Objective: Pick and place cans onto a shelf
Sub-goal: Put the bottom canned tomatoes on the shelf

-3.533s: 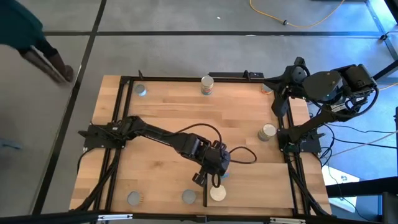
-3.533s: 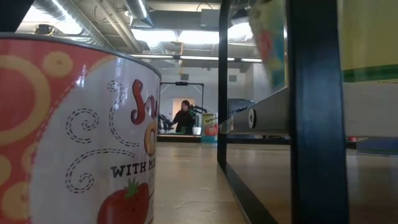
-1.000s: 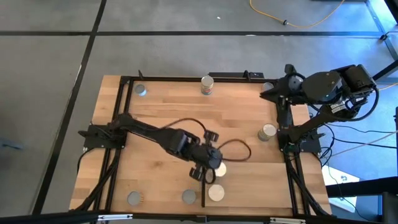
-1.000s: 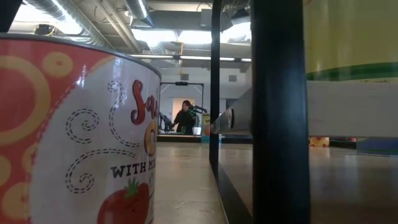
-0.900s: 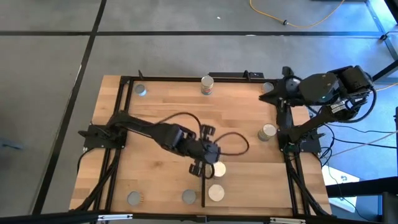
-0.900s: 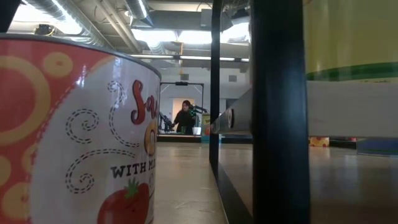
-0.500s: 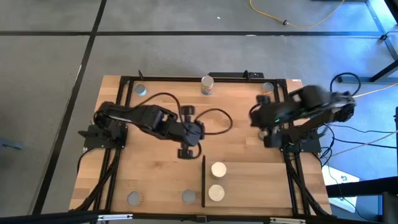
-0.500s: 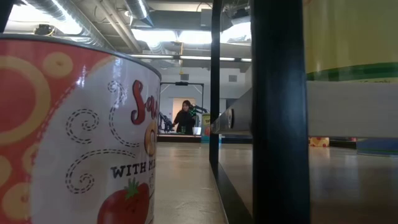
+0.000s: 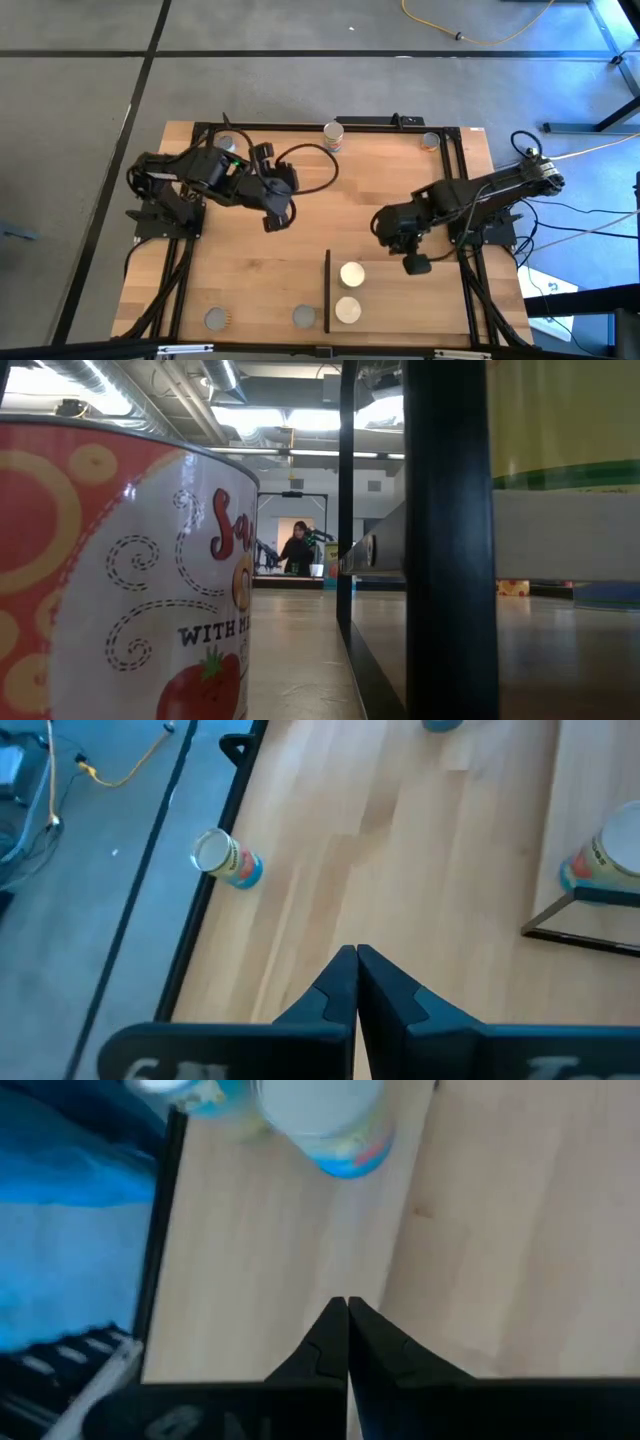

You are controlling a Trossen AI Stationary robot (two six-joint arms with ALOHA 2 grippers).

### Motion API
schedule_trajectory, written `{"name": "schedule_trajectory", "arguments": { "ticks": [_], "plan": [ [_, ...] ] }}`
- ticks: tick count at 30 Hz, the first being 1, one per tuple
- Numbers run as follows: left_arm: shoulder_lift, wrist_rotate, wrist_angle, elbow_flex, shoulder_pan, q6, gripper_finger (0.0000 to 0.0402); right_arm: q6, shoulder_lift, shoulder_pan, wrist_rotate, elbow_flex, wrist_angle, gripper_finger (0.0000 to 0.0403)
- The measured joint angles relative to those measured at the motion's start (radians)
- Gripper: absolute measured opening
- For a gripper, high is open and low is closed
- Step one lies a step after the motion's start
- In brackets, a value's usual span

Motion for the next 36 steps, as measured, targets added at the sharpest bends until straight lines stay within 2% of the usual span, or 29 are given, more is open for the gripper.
{"name": "schedule_trajectory", "arguments": {
  "ticks": [8, 13, 16, 27, 36],
  "plan": [
    [-0.004, 0.046, 0.000, 0.000, 0.013, 0.002, 0.0000, 0.077, 0.000, 0.033, -0.030, -0.127, 0.095, 0.0002],
    [-0.004, 0.053, 0.000, 0.000, 0.023, -0.001, 0.0000, 0.083, 0.003, 0.079, -0.119, -0.220, 0.304, 0.0001],
    [-0.004, 0.054, 0.000, 0.000, 0.022, -0.004, 0.0000, 0.120, 0.006, 0.096, -0.128, -0.281, 0.435, 0.0001],
    [-0.004, 0.080, 0.000, 0.000, 0.022, -0.004, 0.0000, 0.180, 0.007, 0.096, -0.055, -0.439, 0.773, 0.0003],
    [-0.003, 0.095, 0.000, 0.000, 0.021, -0.006, 0.0000, 0.133, 0.026, 0.095, 0.012, -0.476, 0.870, 0.0004]
  ]
}}
